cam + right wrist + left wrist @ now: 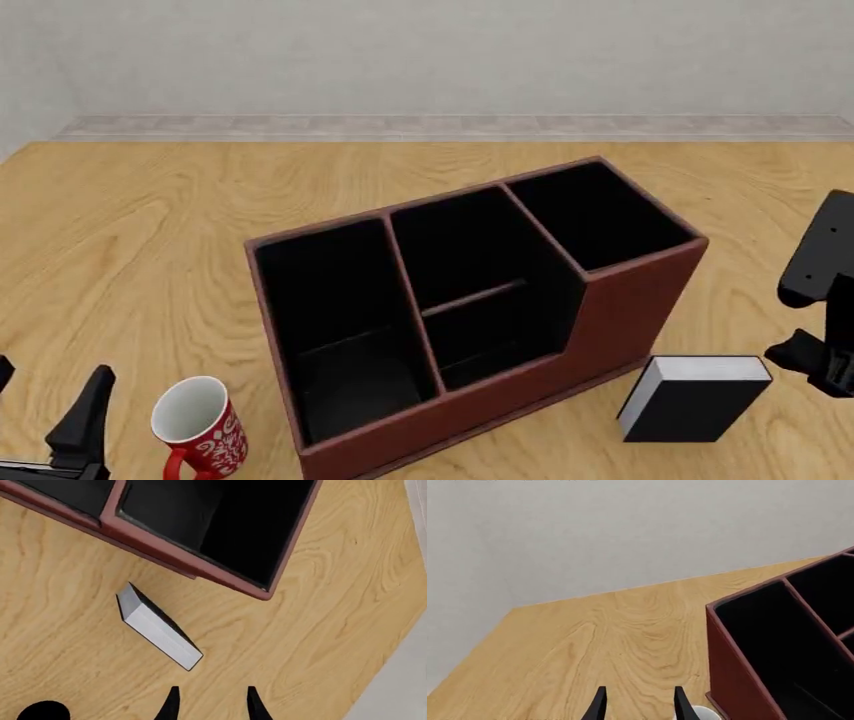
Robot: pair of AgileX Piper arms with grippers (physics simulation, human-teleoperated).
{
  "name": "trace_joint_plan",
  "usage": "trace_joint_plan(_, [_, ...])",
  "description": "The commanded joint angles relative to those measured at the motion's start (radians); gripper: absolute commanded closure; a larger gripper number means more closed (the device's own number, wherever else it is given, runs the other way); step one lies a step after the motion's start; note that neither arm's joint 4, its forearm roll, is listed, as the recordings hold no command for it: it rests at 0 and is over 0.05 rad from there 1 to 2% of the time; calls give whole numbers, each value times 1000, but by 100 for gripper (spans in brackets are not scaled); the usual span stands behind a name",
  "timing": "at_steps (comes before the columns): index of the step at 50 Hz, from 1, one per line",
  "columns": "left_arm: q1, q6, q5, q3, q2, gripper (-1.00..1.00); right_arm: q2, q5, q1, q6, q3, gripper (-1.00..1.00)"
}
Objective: Pick up the book and place it in the right compartment of the caddy.
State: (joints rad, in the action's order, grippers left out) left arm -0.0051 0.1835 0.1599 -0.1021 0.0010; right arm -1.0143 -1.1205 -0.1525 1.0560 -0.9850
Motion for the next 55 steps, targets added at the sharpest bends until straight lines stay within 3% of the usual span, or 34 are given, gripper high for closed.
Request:
trace_joint_plan(1, [-6,70,-14,8,0,-100,-30,28,12,71,64,-100])
trace_joint_plan(2, [2,26,-5,-3,0,-100,-36,27,28,50,59,-100])
trace_joint_plan(5, [-5,62,-10,5,0,-100,-33,24,45,44,69,-100])
trace_joint_plan(7, [-1,45,-9,5,0,-100,-22,35,10,91,95,-100])
trace_joint_plan(9, [-1,40,-7,4,0,-100,-21,39,-4,103,106,-100])
trace_joint_plan(14, [4,39,-9,8,0,-100,-35,45,23,74,106,-100])
trace_joint_plan(16, [5,39,-9,9,0,-100,-26,49,-11,117,135,-100])
trace_joint_plan(20, [3,47,-11,10,-1,-100,-45,62,26,82,133,-100])
trace_joint_plan(31, [6,51,-12,12,-1,-100,-70,121,-4,128,180,-100])
trace_joint_plan(36, [8,51,-13,12,-1,-100,-86,135,13,118,168,-100])
trace_joint_plan(40, [2,58,-16,13,-1,-100,-89,153,-8,154,189,-100])
trace_joint_plan(55, [8,57,-18,17,-1,-100,-138,197,49,123,190,-100])
